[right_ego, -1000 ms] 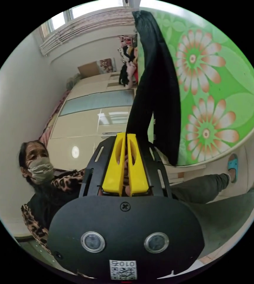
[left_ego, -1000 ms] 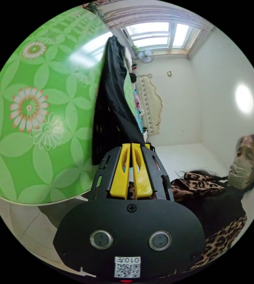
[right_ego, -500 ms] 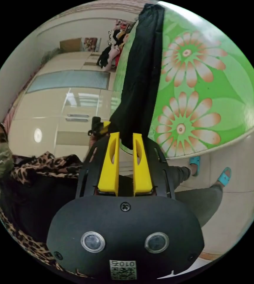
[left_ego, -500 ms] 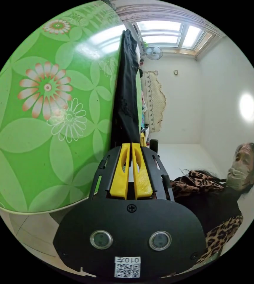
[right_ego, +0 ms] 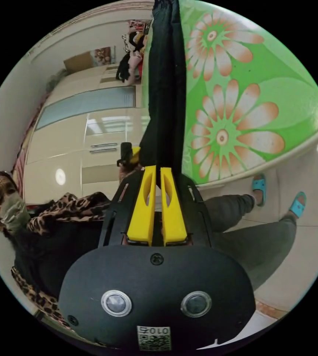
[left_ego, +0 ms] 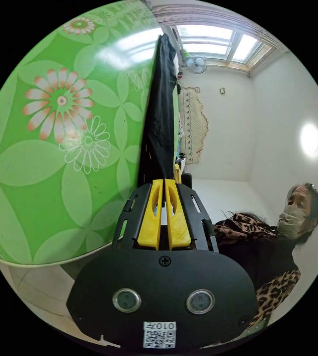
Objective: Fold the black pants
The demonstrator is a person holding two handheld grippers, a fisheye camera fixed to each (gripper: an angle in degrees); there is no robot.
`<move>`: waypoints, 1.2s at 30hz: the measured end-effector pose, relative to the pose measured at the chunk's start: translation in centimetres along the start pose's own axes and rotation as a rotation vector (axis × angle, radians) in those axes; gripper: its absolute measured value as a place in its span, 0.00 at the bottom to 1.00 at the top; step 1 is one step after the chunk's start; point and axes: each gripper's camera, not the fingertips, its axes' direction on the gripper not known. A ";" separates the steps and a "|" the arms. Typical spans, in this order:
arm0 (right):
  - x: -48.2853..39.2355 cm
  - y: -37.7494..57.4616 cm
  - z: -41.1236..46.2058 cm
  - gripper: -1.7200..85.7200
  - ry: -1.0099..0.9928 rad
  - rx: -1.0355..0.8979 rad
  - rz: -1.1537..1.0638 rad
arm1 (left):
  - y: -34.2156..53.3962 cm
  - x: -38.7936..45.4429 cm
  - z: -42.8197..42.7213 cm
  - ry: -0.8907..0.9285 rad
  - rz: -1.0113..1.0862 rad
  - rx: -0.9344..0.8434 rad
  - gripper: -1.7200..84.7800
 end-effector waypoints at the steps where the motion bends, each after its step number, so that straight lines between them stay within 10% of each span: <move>1: 0.3 -0.1 -0.4 0.07 -0.043 0.019 0.000 | 0.1 -0.1 0.0 0.001 0.002 0.007 0.02; 17: 1.1 -0.8 -2.7 0.08 -0.127 -0.201 -0.145 | 1.6 2.8 -0.9 -0.078 0.087 0.154 0.02; 25: 0.9 -0.3 -11.2 0.10 -0.041 0.031 -0.249 | -0.9 2.2 12.2 -0.077 0.035 -0.084 0.02; 36: -2.3 -15.3 -20.0 0.12 0.087 0.118 -0.271 | 2.0 0.4 16.0 -0.065 -0.036 0.077 0.02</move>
